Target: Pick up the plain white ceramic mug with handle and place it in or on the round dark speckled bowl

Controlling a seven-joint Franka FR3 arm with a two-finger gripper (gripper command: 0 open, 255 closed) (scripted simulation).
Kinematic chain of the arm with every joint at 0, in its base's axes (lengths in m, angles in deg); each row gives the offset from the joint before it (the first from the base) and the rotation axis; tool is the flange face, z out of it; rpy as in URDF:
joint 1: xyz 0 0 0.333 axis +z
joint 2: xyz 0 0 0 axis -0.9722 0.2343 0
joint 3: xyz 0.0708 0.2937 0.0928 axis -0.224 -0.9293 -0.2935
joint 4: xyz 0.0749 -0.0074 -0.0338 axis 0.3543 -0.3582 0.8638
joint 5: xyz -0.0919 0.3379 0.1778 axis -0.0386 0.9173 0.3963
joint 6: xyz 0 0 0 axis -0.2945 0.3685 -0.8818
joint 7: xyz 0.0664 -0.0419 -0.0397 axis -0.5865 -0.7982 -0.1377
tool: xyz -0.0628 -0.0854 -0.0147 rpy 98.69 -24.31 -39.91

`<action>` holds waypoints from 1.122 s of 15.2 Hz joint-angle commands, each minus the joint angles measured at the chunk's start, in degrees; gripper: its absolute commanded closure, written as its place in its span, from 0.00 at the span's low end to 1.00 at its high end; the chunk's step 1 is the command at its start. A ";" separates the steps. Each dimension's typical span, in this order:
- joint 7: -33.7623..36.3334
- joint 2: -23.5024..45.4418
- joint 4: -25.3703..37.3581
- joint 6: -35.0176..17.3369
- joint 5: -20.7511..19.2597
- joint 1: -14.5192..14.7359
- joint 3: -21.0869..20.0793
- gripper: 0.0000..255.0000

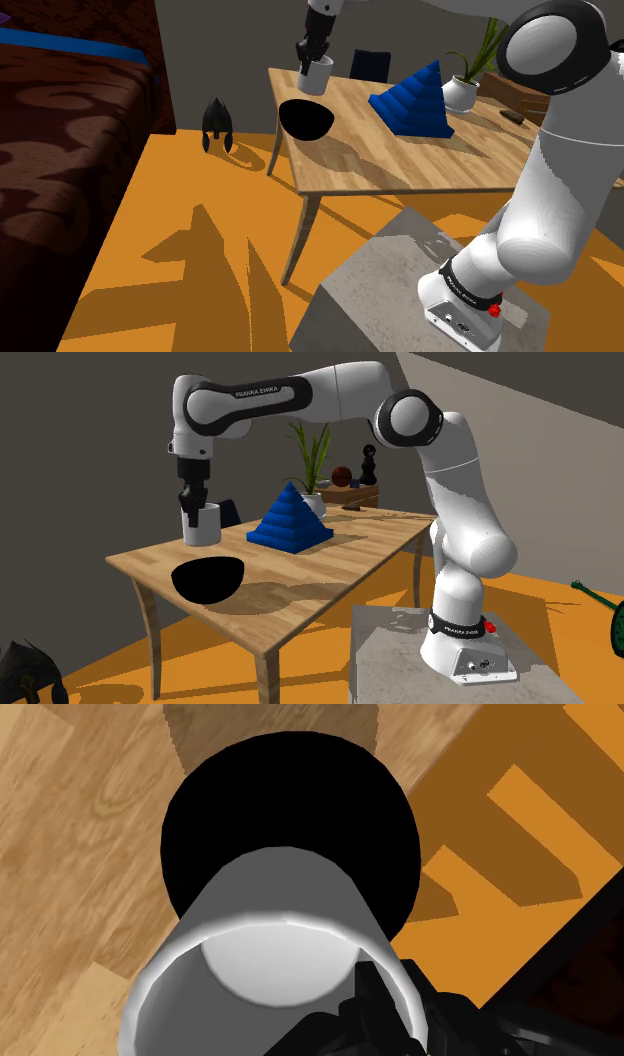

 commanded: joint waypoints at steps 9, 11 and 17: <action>-0.05 0.32 -7.15 -7.53 0.07 0.15 -0.08 1.00; -0.08 0.53 -8.39 -8.98 0.10 0.16 -0.09 1.00; -0.13 0.88 -9.96 -10.90 0.16 0.16 -0.12 1.00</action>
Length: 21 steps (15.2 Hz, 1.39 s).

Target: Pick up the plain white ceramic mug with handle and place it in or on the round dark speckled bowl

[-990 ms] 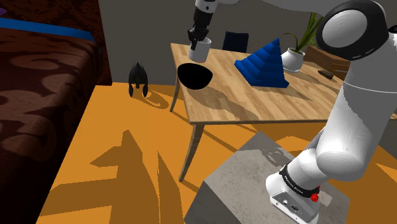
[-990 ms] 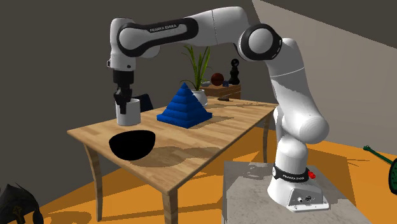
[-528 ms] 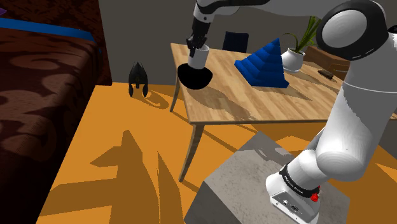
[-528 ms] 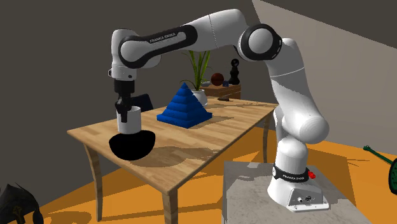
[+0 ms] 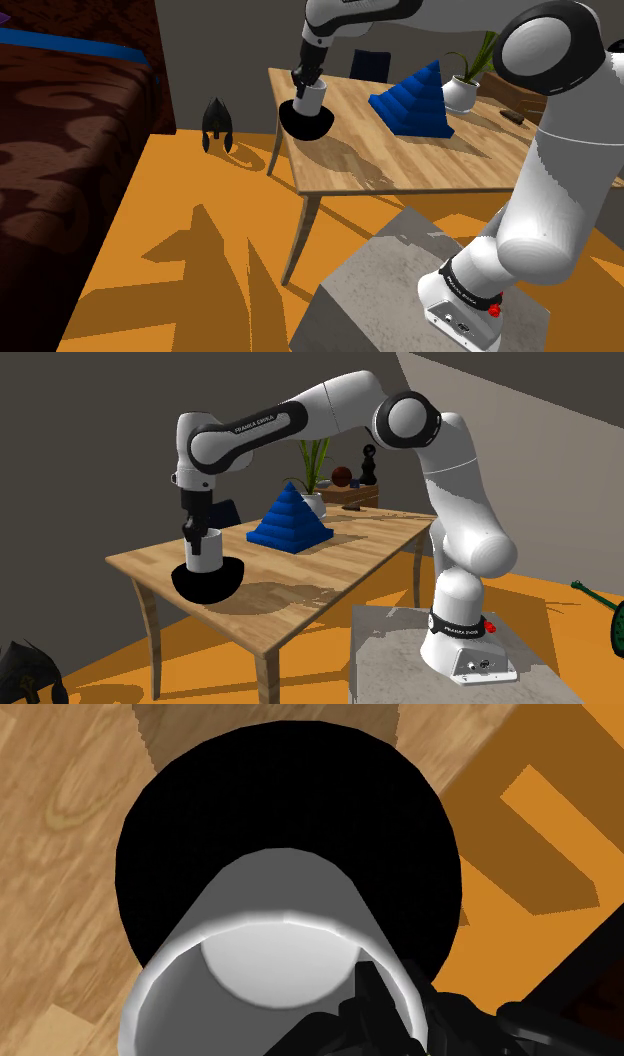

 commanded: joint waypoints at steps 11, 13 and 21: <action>0.04 -0.62 1.02 1.58 -0.07 0.01 0.03 0.00; 0.12 -1.62 3.39 4.96 -0.19 0.01 0.08 0.00; 0.15 -1.94 4.44 6.32 -0.23 0.00 0.09 0.00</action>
